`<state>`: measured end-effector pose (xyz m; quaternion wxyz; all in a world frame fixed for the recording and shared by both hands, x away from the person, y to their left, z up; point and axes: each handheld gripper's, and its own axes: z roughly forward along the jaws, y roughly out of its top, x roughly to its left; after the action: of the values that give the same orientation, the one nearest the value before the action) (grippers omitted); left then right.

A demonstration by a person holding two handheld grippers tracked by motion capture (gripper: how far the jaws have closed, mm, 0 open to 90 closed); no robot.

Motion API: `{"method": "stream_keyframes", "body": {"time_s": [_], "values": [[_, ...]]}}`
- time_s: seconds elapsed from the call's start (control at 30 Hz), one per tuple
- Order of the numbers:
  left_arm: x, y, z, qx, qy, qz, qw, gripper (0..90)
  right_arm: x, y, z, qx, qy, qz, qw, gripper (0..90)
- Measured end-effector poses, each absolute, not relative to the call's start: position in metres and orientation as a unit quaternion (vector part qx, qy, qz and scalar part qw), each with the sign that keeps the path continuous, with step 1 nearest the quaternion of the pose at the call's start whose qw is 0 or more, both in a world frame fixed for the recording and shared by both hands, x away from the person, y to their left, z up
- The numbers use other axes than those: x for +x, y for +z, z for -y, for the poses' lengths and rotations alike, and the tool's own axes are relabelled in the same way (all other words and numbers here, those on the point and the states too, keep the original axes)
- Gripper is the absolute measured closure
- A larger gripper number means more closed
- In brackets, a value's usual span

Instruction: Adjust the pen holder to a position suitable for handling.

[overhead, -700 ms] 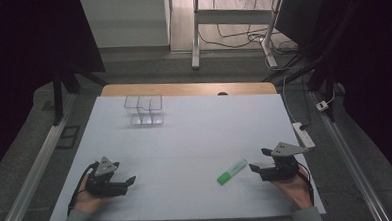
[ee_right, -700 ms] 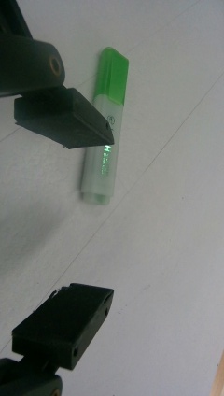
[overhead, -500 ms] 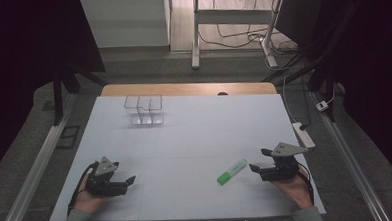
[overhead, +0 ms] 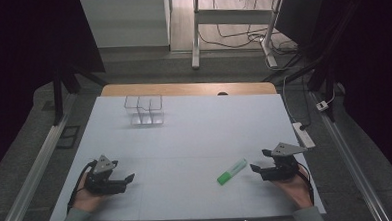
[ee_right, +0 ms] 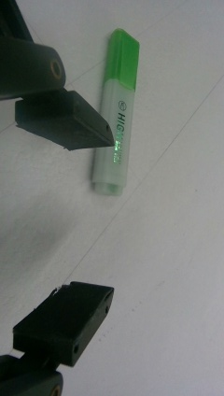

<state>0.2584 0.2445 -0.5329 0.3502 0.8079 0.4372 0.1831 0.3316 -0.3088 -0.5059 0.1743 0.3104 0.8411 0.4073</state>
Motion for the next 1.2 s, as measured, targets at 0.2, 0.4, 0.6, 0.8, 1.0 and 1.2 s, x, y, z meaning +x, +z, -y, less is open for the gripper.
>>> {"method": "stream_keyframes", "body": {"time_s": [0.2, 0.4, 0.6, 0.8, 1.0, 1.2], "values": [[0.259, -0.532, -0.246, 0.804, 0.183, -0.442, 0.352, 19.4, 0.332, -0.507, 0.309, 0.313, 0.408, -0.841, 0.170, 22.9], [0.262, -0.530, -0.241, 0.803, 0.190, -0.448, 0.344, 19.4, 0.330, -0.506, 0.309, 0.314, 0.412, -0.839, 0.169, 23.0], [0.269, -0.522, -0.234, 0.805, 0.195, -0.444, 0.342, 19.4, 0.324, -0.505, 0.310, 0.315, 0.414, -0.837, 0.169, 23.1], [0.285, -0.517, -0.234, 0.804, 0.194, -0.448, 0.340, 19.8, 0.322, -0.507, 0.313, 0.320, 0.411, -0.837, 0.169, 23.3], [0.298, -0.513, -0.237, 0.803, 0.190, -0.453, 0.338, 19.9, 0.322, -0.508, 0.311, 0.318, 0.411, -0.838, 0.166, 23.5], [0.309, -0.507, -0.240, 0.798, 0.191, -0.459, 0.341, 20.2, 0.322, -0.508, 0.311, 0.322, 0.410, -0.838, 0.164, 23.5]]}}
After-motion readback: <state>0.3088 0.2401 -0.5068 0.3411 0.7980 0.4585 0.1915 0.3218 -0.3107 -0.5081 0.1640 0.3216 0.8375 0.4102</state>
